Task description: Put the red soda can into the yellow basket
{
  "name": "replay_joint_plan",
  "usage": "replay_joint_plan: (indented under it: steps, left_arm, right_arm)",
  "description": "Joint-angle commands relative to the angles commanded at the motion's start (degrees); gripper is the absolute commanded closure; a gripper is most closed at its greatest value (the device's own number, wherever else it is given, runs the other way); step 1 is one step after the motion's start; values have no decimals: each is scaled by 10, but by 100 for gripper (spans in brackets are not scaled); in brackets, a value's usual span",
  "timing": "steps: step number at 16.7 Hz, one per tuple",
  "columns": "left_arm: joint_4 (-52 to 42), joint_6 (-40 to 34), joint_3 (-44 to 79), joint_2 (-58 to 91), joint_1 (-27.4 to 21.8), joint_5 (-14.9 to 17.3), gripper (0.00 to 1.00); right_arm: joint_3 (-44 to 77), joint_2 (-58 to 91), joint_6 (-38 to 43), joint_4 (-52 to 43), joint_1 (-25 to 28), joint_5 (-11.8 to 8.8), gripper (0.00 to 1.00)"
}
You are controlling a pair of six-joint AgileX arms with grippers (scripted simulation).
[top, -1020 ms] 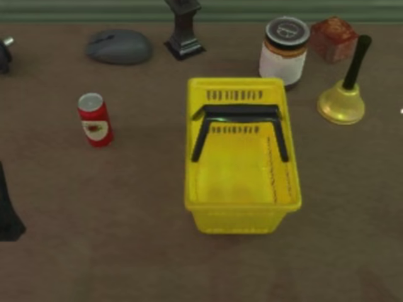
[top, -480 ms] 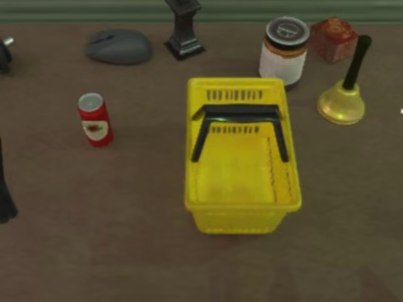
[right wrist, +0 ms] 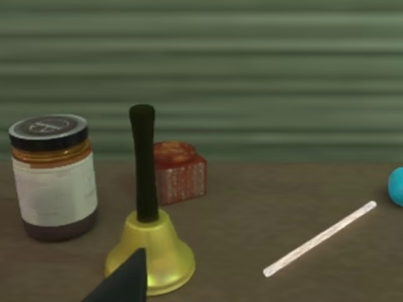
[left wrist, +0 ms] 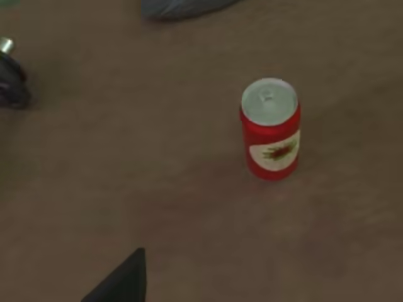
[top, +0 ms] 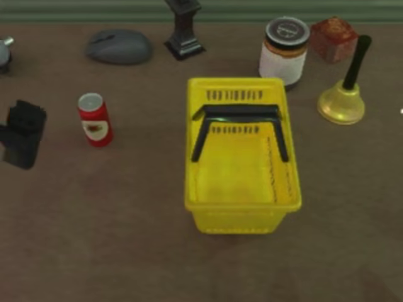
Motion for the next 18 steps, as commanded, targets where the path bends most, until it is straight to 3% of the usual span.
replay_joint_plan:
  steps: [5, 9, 14, 18]
  left_arm:
    - [-218, 73, 232, 342, -23, -2, 0]
    - [-336, 125, 418, 566, -31, -12, 0]
    - [-397, 174, 617, 743, -33, -27, 0]
    - [-400, 194, 692, 799, -32, -34, 0]
  right_arm:
    - [0, 0, 0, 0, 0, 0, 0]
    - [0, 0, 0, 0, 0, 0, 0]
    - [0, 0, 0, 0, 0, 0, 0]
    - [0, 0, 0, 0, 0, 0, 0]
